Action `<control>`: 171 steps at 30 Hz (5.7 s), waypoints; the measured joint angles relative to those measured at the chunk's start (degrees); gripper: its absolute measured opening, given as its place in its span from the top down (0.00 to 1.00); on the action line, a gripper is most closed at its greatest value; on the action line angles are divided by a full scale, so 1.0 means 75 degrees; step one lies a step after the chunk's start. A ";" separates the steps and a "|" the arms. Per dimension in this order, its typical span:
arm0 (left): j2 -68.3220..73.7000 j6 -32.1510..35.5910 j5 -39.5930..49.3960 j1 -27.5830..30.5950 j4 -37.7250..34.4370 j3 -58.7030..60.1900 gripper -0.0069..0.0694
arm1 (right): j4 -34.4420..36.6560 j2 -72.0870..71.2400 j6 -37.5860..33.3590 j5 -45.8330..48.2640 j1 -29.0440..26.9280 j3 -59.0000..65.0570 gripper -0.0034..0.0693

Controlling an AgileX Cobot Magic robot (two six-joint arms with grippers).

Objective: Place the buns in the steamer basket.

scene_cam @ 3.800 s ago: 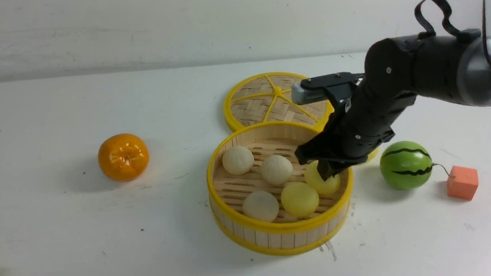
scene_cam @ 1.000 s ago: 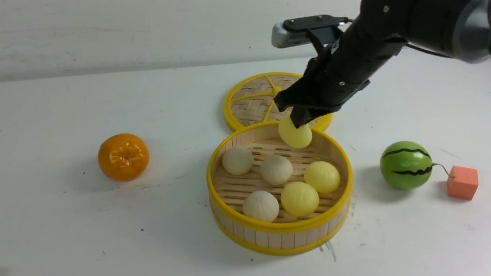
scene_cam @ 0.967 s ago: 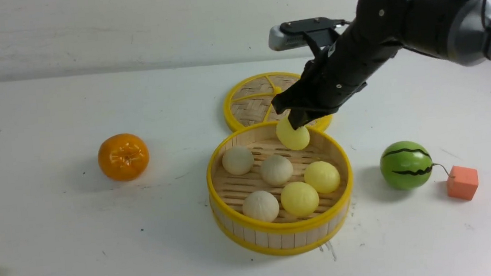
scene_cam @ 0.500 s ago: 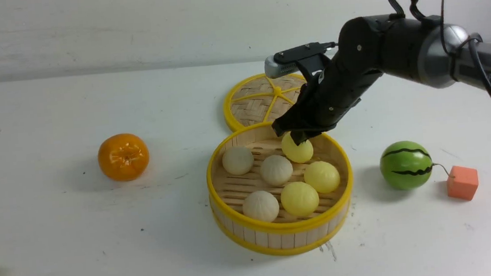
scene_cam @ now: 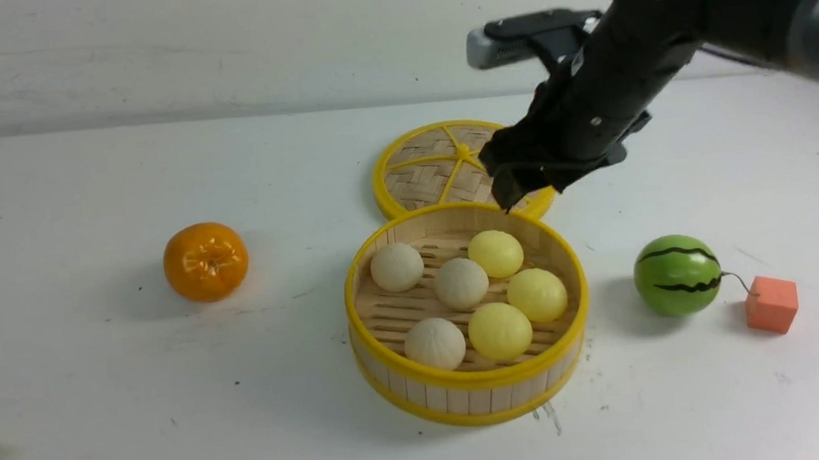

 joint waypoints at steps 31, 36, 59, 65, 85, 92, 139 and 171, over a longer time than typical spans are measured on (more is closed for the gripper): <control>0.0000 0.0000 0.0000 0.0000 0.0000 0.0000 0.64 | 0.0051 -0.8777 0.1479 0.1871 0.0000 0.5388 0.97; 0.0000 0.0000 0.0000 0.0000 0.0000 0.0000 0.63 | -0.0270 -0.9805 0.1448 0.1917 -0.0193 0.5436 0.97; 0.0000 0.0000 0.0000 0.0000 0.0000 0.0000 0.60 | -0.0928 -1.4307 0.0343 -0.4952 -0.2968 1.3691 0.96; 0.0000 0.0000 0.0000 0.0000 0.0000 0.0000 0.60 | -0.0988 -1.4307 0.0343 -0.4843 -0.2968 1.3670 0.96; -0.0021 0.0029 -0.0288 0.0053 0.0250 0.0030 0.60 | -0.1032 -1.4307 0.0343 -0.4827 -0.2968 1.3670 0.96; -0.0682 -0.0570 -0.1602 0.2626 0.0503 0.0488 0.68 | -0.1032 -1.4307 0.0343 -0.4827 -0.2968 1.3670 0.95; -0.0975 -0.1175 0.0243 0.3970 0.0774 0.0991 0.93 | -0.1041 -1.4310 0.0343 -0.4825 -0.2968 1.3670 0.89; -0.0975 -0.1175 0.0248 0.3977 0.0774 0.0991 0.91 | -0.1041 -1.4310 0.0343 -0.4825 -0.2968 1.3670 0.82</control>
